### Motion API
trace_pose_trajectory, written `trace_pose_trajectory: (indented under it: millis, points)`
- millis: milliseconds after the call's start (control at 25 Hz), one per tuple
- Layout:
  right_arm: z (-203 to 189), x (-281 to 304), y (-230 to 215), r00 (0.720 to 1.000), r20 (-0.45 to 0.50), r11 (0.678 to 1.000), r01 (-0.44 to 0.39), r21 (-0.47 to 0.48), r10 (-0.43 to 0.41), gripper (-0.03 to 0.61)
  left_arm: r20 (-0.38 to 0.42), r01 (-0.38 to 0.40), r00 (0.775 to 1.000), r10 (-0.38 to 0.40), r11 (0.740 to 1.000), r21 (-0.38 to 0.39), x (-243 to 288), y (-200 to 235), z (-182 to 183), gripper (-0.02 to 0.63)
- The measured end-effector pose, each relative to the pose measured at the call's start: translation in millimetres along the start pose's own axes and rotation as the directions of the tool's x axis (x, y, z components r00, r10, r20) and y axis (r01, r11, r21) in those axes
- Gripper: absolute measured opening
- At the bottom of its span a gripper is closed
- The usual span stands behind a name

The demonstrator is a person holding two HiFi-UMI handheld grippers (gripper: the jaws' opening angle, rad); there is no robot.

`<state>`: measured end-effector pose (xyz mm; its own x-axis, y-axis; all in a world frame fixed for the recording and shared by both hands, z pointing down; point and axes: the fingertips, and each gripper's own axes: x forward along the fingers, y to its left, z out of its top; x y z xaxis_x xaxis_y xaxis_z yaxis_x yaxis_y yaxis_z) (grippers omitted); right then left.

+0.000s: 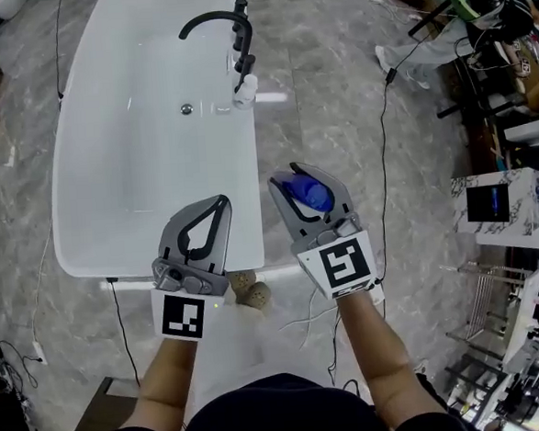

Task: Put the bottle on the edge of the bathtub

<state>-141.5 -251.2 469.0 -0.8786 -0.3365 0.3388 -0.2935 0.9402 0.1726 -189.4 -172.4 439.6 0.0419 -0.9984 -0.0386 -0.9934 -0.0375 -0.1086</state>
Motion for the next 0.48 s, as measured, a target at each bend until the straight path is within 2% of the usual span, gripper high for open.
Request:
trace_pose_trajectory:
  millis: [280, 480]
  points:
    - [-68.1, 52.8, -13.7, 0.999, -0.044, 1.000, 0.018, 0.024, -0.016, 0.146, -0.042, 0.001, 0.999, -0.001, 1.000, 0.002, 17.5, 6.8, -60.4, 0.003]
    - [-99.9, 76.7, -18.4, 0.998, -0.062, 0.998, 0.021, 0.059, -0.017, 0.146, -0.083, 0.006, 0.997, -0.007, 1.000, -0.008, 26.8, 1.4, -86.9, 0.003]
